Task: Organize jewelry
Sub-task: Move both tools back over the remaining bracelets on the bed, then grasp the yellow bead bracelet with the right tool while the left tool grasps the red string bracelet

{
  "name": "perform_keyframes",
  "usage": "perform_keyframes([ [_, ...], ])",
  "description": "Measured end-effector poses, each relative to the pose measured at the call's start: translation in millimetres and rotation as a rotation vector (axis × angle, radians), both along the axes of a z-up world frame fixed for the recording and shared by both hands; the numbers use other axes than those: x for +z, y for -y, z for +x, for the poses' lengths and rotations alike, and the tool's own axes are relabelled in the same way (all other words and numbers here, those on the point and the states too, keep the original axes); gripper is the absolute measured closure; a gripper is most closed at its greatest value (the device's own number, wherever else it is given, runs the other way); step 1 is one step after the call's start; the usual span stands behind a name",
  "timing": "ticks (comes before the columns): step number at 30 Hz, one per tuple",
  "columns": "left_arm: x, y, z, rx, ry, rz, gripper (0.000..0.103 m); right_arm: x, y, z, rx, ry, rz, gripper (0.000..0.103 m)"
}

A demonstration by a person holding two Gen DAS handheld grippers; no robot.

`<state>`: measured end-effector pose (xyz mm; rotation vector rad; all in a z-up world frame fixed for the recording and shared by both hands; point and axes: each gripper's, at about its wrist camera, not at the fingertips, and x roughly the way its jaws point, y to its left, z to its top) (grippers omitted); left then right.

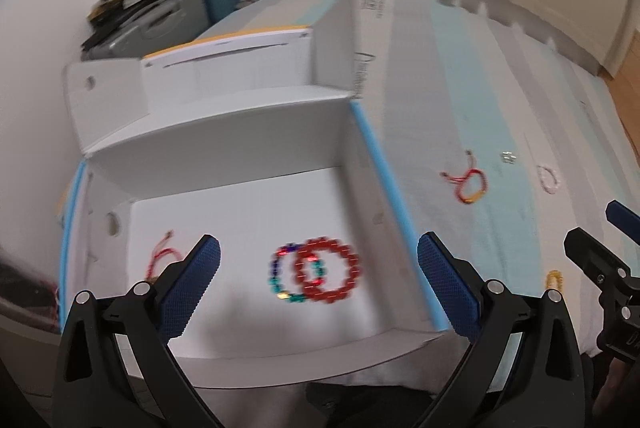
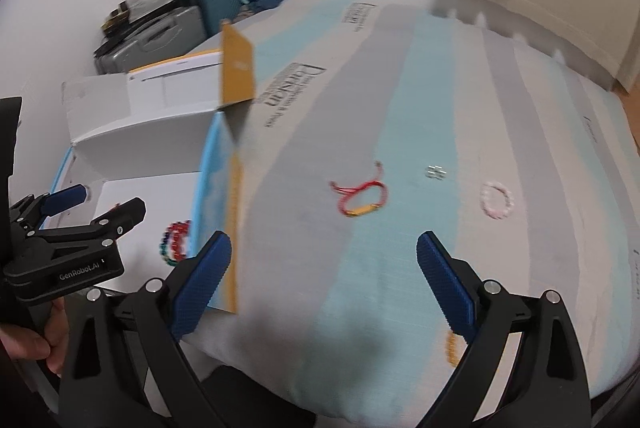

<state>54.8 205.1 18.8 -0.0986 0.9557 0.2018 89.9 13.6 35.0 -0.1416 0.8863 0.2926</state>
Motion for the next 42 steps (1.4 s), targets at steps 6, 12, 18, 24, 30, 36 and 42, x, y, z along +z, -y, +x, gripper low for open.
perform_keyframes([
  [6, 3, 51, 20, -0.08, 0.011, -0.005, 0.006, 1, 50, 3, -0.07, 0.001, 0.003, 0.013],
  [12, -2, 87, 37, -0.138, 0.013, -0.016, 0.006, -5, 93, 5, -0.133, -0.009, 0.005, 0.013],
  [18, -13, 117, 56, -0.185, 0.002, -0.025, 0.006, -19, 127, 8, -0.18, -0.031, 0.007, 0.013],
  [24, -31, 142, 76, -0.228, -0.021, -0.026, 0.006, -39, 153, 12, -0.218, -0.065, 0.008, 0.013],
  [30, -55, 156, 92, -0.261, -0.044, -0.04, 0.006, -67, 168, 19, -0.241, -0.113, 0.004, 0.013],
  [36, -80, 165, 114, -0.287, -0.065, -0.048, 0.006, -96, 175, 23, -0.255, -0.159, 0.002, 0.013],
  [42, -104, 173, 138, -0.319, -0.064, -0.018, 0.006, -130, 177, 26, -0.258, -0.222, -0.002, 0.013],
])
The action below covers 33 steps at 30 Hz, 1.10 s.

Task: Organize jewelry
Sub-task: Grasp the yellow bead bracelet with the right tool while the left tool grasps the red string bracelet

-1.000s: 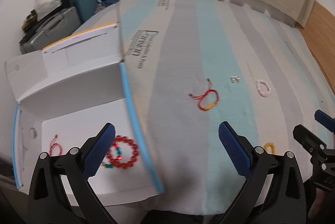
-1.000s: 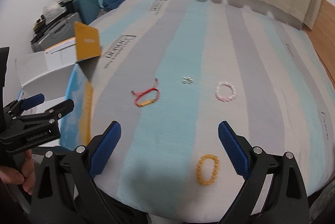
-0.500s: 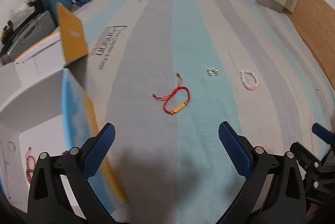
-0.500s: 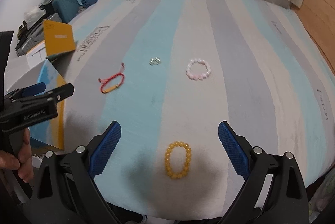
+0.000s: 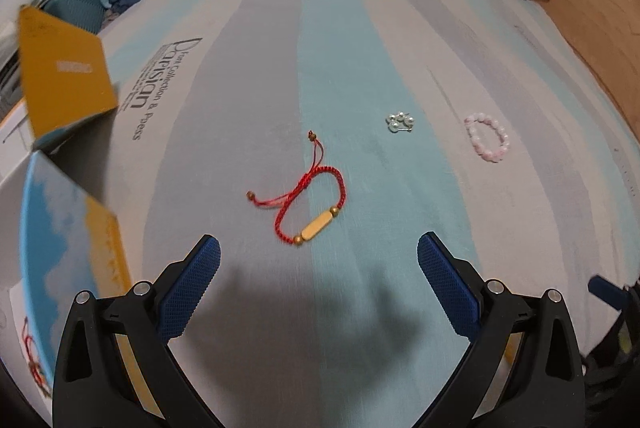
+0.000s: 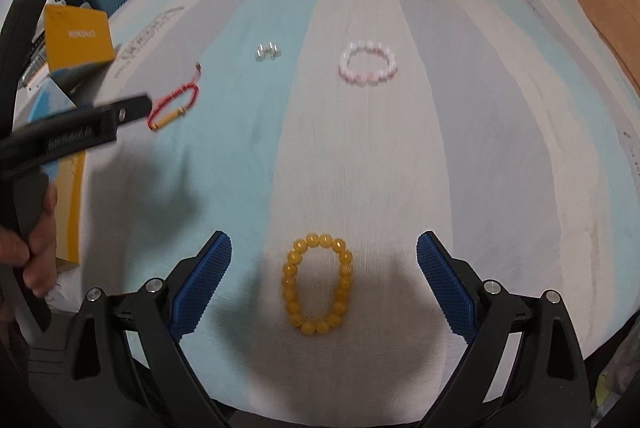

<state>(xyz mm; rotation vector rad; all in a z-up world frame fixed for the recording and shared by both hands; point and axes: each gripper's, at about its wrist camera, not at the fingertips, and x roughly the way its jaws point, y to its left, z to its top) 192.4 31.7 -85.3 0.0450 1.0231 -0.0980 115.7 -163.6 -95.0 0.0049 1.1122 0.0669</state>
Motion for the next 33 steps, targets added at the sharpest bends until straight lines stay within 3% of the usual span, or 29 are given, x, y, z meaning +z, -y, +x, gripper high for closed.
perform_keyframes([
  [13, -51, -3, 42, 0.019, -0.064, -0.007, 0.006, -53, 4, 7, -0.008, -0.097, 0.016, 0.013],
  [19, -65, -6, 48, 0.026, -0.072, -0.003, 0.015, -63, 0, 3, 0.008, -0.082, -0.012, 0.014],
  [22, -67, -7, 48, 0.023, -0.066, 0.002, 0.025, -64, 0, 0, 0.021, -0.074, -0.018, 0.02],
  [33, -61, -6, 42, -0.006, -0.066, -0.003, 0.062, -55, 7, -2, 0.033, -0.075, 0.005, 0.061],
])
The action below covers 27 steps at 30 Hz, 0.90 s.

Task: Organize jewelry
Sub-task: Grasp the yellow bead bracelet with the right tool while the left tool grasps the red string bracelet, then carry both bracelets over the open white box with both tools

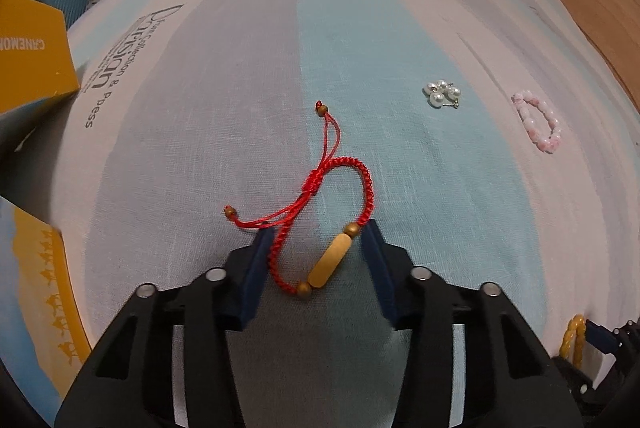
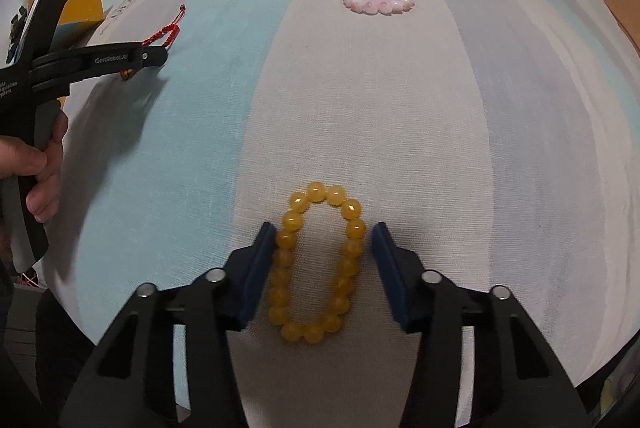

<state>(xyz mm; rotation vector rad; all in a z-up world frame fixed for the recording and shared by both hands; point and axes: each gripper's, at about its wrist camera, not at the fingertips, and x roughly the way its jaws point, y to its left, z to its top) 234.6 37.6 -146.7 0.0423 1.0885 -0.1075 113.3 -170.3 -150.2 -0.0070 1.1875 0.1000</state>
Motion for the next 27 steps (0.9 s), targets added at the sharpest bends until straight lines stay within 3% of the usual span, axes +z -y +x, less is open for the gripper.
perform_keyframes([
  [4, 2, 1, -3, -0.022, -0.007, -0.01, 0.077, 2, 3, 0, -0.004, 0.0, 0.014, 0.073],
  [5, 2, 2, -3, -0.031, -0.012, -0.018, 0.081, 2, 4, -1, -0.003, 0.001, 0.021, 0.081],
  [8, 4, 2, -2, -0.043, -0.021, -0.037, 0.092, 4, 6, 0, -0.006, -0.004, 0.05, 0.093],
  [27, 29, 13, -17, -0.06, 0.005, -0.037, 0.093, 25, 8, -7, -0.016, 0.039, 0.092, 0.094],
])
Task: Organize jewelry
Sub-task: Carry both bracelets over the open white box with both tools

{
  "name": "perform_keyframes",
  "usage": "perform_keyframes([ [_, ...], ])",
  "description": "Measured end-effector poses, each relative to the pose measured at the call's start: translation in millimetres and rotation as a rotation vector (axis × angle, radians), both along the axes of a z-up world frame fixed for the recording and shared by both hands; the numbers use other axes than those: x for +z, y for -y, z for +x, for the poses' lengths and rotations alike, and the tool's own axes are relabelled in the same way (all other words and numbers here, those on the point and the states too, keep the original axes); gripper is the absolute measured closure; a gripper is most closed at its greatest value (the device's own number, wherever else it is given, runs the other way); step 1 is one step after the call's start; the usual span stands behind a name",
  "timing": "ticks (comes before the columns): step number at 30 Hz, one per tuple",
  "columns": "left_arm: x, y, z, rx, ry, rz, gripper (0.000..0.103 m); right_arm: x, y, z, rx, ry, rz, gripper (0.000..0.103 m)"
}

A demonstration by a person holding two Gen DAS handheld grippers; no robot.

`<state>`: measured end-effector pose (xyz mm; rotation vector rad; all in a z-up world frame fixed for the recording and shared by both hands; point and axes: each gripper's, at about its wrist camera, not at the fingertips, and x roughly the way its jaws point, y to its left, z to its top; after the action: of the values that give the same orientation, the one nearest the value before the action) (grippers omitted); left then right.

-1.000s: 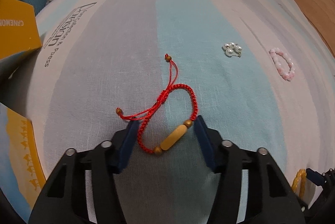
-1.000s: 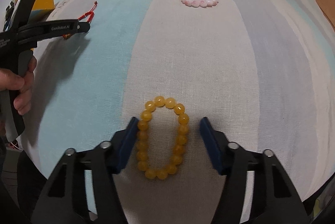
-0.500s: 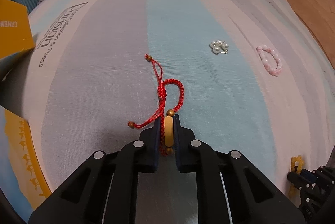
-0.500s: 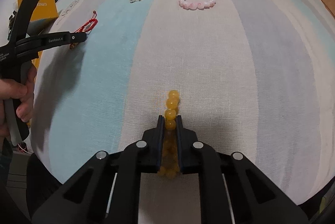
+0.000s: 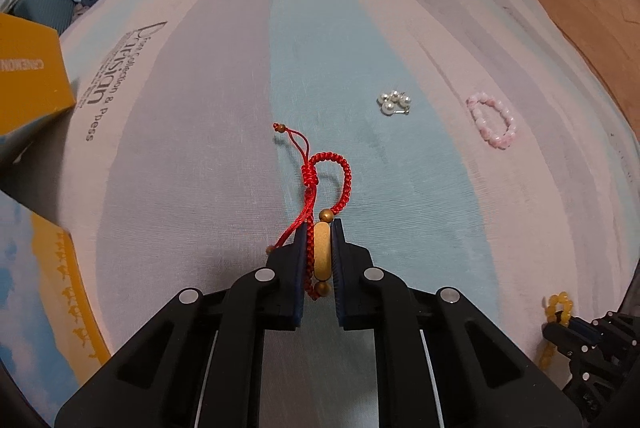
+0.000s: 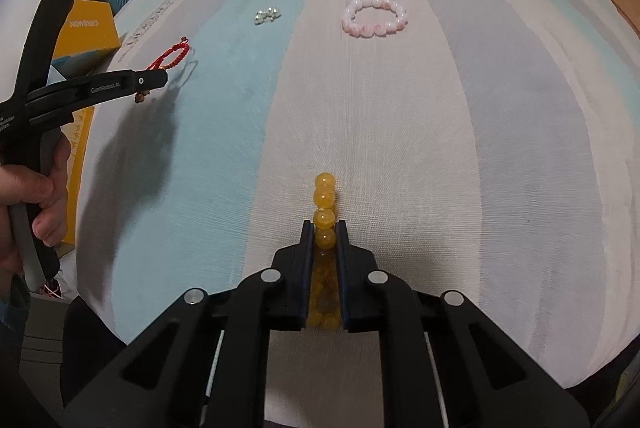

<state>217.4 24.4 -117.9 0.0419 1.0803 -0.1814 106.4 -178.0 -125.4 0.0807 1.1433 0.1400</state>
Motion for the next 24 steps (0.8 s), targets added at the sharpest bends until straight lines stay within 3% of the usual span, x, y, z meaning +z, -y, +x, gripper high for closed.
perform_keyframes([
  [24, 44, -17, -52, 0.049, -0.002, -0.013, 0.093, 48, -11, -4, -0.007, 0.089, 0.003, 0.094],
])
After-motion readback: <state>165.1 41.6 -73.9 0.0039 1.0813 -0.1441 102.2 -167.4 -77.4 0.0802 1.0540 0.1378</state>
